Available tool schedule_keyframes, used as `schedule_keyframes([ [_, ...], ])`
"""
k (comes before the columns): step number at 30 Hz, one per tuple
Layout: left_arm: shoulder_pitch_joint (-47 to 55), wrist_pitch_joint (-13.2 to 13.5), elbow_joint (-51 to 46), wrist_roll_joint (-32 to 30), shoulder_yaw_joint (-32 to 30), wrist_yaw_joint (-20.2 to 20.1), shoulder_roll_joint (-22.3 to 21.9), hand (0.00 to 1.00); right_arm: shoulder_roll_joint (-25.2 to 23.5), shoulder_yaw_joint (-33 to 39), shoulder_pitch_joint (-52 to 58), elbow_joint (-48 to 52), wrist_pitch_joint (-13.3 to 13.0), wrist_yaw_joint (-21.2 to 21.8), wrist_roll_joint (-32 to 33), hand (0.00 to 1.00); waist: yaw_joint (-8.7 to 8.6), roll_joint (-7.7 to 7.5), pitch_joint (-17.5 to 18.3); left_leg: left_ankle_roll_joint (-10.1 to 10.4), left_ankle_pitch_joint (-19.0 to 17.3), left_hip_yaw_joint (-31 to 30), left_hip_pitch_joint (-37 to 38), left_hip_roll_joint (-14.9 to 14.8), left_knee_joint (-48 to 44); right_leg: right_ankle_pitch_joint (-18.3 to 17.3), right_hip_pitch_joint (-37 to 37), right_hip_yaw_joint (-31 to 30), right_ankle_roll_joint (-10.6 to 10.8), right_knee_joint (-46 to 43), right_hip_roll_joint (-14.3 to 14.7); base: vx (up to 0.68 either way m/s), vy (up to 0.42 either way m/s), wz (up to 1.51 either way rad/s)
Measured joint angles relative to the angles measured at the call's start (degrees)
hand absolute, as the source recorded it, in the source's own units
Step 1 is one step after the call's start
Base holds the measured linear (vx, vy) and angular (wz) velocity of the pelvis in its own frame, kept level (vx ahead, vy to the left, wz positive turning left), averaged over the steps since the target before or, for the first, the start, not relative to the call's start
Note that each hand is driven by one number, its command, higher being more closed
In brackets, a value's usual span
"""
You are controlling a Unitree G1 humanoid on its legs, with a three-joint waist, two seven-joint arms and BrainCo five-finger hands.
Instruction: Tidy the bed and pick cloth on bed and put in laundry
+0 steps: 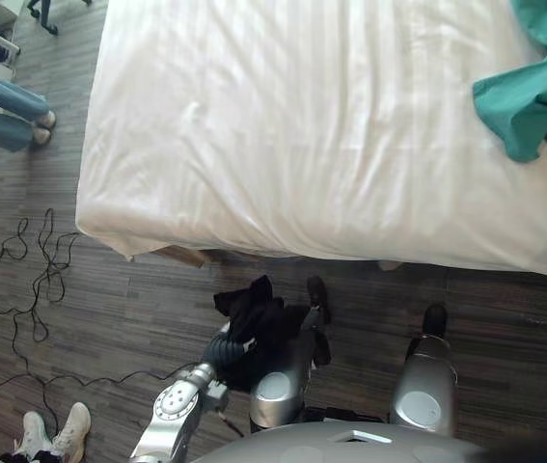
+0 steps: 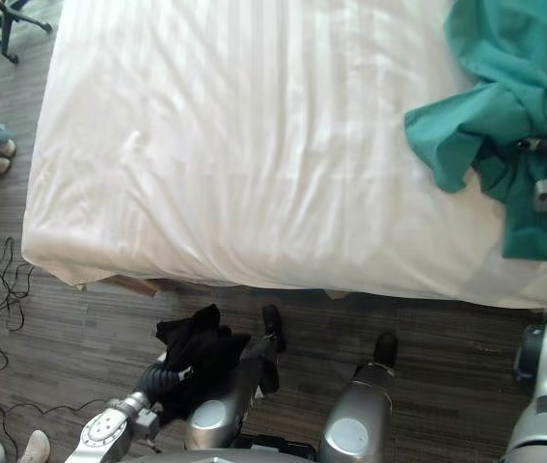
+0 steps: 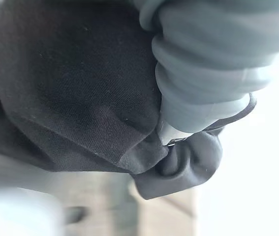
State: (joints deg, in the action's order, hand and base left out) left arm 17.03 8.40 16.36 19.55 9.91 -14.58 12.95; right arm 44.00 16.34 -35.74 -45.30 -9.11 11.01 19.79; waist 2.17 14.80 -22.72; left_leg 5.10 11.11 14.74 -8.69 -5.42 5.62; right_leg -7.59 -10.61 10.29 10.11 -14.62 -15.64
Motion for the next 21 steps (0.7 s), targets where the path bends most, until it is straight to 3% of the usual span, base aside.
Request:
schedule_keyframes([
  [1, 0.06, -0.82, 0.14, 1.42, -0.74, 1.31, -1.31, 1.0, -5.13, 1.53, 5.18, 4.22, -1.59, -0.09, 2.9, 1.0, -0.44, -0.5, 2.09, 0.08, -0.05, -0.02, 0.24, -0.25, -0.01, 0.16, 0.75, 0.21, 0.22, 0.72, 0.35, 0.14, -0.094, 0.02],
  [3, 0.03, -1.72, 0.38, 4.72, -2.13, 4.02, -2.39, 1.0, -11.73, -0.1, 13.73, 10.51, -1.97, 1.71, 7.44, 1.0, -1.23, -1.97, 3.93, 0.11, -0.06, -0.54, 1.94, -0.63, -0.02, 0.1, 3.57, 1.65, 0.08, 1.58, 0.71, 0.14, -0.11, 0.17],
  [4, 0.08, -1.78, 1.05, 6.85, -3.6, 5.79, -3.54, 1.0, -17.32, -0.72, 20.29, 13.93, -3.52, 1.85, 8.99, 1.0, -1.32, -3.29, 5.65, 0.17, -0.03, -1.39, 2.97, -0.77, -0.01, -0.22, 5.88, 3.12, 0.1, 2.54, 0.92, 0.13, -0.119, 0.42],
  [5, 0.09, -1.69, 1.86, 8.27, -4.82, 7.17, -4.58, 1.0, -22.11, -0.91, 25.77, 16.43, -5.34, 1.92, 9.21, 1.0, -1.48, -4.69, 7.05, 0.41, 0.13, -1.26, 3.98, -0.76, -0.01, -0.85, 8.17, 4.9, 0.11, 3.16, 0.82, 0.13, -0.112, 0.51],
  [7, 0.06, -1.28, 3.46, 8.58, -6.07, 8.53, -5.48, 1.0, -26.57, -6.22, 33.68, 18.76, -6.3, 2.3, 7.58, 1.0, -1.87, -7.01, 9.42, 0.62, 1.24, -0.36, 4.3, -0.45, -0.02, -1.79, 10.89, 8.59, -0.11, 3.8, 0.55, 0.07, -0.062, 0.81],
  [8, 0.1, -0.64, 3.66, 8.58, -6.35, 8.75, -5.63, 1.0, -29.8, -8.32, 37.37, 19.7, -6.61, 2.3, 6.33, 1.0, -2.2, -9.01, 10.35, 0.14, 3.7, 0.98, 3.61, 0.43, -0.02, -2.49, 12.28, 11.65, -0.86, 3.67, -0.03, 0.02, -0.033, 1.05],
  [9, 0.0, -0.32, 3.62, 8.58, -6.32, 8.74, -5.83, 1.0, -31.4, -8.58, 38.57, 19.74, -7.07, 2.25, 6.23, 1.0, -2.6, -9.97, 10.68, -0.03, 5.16, 1.48, 3.05, 0.94, 0.03, -2.75, 13.05, 13.55, -1.14, 3.6, -0.44, -0.03, -0.029, 1.11],
  [10, 0.12, -0.09, 3.45, 8.57, -6.17, 8.73, -6.5, 1.0, -32.9, -8.53, 40.42, 19.8, -7.67, 1.94, 6.23, 1.0, -3.06, -10.84, 11.25, -1.32, 3.48, 3.42, 2.34, 1.1, -0.06, -2.79, 13.98, 16.79, -1.3, 3.89, -1.38, -0.06, 0.03, 1.11],
  [11, 0.59, 0.02, 3.54, 8.53, -6.24, 8.96, -8.55, 1.0, -32.33, -8.47, 42.45, 20.12, -7.72, 1.89, 6.07, 1.0, -3.78, -10.34, 12.82, -4.07, -8.27, 14.23, 2.03, 0.61, -2.25, -2.82, 15.54, 19.98, -0.71, 3.88, -1.21, 0.01, 0.035, 1.46],
  [12, 1.17, 0.05, 3.74, 8.54, -6.03, 9.69, -9.65, 1.0, -31.19, -8.36, 44.53, 21.6, -7.45, 1.82, 5.98, 1.0, -4.93, -10.66, 12.97, -4.74, -11.18, 19.96, 2.85, 0.4, -2.5, -2.45, 18.05, 23.96, 0.01, 4.11, -1.27, 0.05, 0.05, 1.45],
  [14, 0.7, 0.08, 3.61, 8.57, -5.98, 10.03, -10.19, 1.0, -29.91, -9.08, 49.78, 24.42, -5.71, 1.83, 5.68, 1.0, -5.37, -11.23, 13.25, -6.05, -15.43, 25.91, 3.51, -0.19, -5.07, -1.93, 21.48, 31.94, -0.19, 3.7, -2.41, 0.1, 0.037, 1.6],
  [16, 0.53, 0.04, 3.53, 8.6, -6.03, 10.59, -10.21, 1.0, -29.91, -9.47, 51.34, 24.7, -3.86, 1.84, 4.75, 1.0, -5.85, -10.23, 13.86, -5.83, -17.05, 28.31, 3.25, -0.77, -4.96, -3.69, 22.06, 35.33, -2.0, 3.21, -1.93, 0.06, 0.034, 1.28],
  [17, 0.65, -0.29, 3.86, 8.62, -6.75, 11.14, -9.07, 1.0, -30.5, -9.63, 52.1, 24.78, -2.6, 1.95, 3.56, 1.0, -7.46, -13.12, 15.26, -8.11, -18.3, 32.54, 2.8, -0.52, -8.11, -4.66, 23.66, 35.57, -2.12, 9.27, -0.3, 0.05, -0.063, 1.2],
  [18, 1.31, -0.67, 4.14, 8.62, -7.18, 11.26, -9.36, 1.0, -29.78, -9.64, 52.69, 25.6, -2.04, 2.01, 3.52, 1.0, -7.27, -12.43, 15.46, -10.07, -14.98, 33.76, 3.36, -2.21, -10.63, -4.85, 24.33, 37.08, -0.53, 7.55, 0.05, 0.07, -0.072, 1.01],
  [19, 1.76, -0.76, 4.23, 8.7, -7.11, 11.25, -10.02, 1.0, -29.1, -9.62, 53.63, 26.24, -1.77, 2.05, 3.51, 1.0, -7.57, -11.29, 15.6, -9.12, -10.66, 34.14, 4.07, -2.82, -9.22, -4.97, 24.71, 37.65, 0.44, 6.23, 0.64, 0.08, -0.057, 0.73],
  [20, 1.89, -1.45, 5.27, 9.39, -7.0, 11.23, -10.71, 1.0, -29.05, -9.59, 55.06, 26.1, -1.51, 2.04, 3.52, 1.0, -7.8, -12.3, 15.52, -9.19, -6.06, 31.78, 4.73, -1.73, -7.47, -5.56, 26.31, 39.75, 0.87, 4.93, 0.21, 0.08, -0.017, 0.83],
  [21, 2.69, -1.78, 5.35, 10.2, -5.8, 11.16, -10.8, 1.0, -28.95, -9.6, 56.8, 27.04, -0.97, 2.05, 3.51, 1.0, -7.6, -12.1, 16.33, -9.11, -4.88, 29.6, 4.97, -0.75, -5.44, -5.31, 26.78, 41.77, 0.66, 3.21, 0.1, 0.06, -0.021, 0.89],
])
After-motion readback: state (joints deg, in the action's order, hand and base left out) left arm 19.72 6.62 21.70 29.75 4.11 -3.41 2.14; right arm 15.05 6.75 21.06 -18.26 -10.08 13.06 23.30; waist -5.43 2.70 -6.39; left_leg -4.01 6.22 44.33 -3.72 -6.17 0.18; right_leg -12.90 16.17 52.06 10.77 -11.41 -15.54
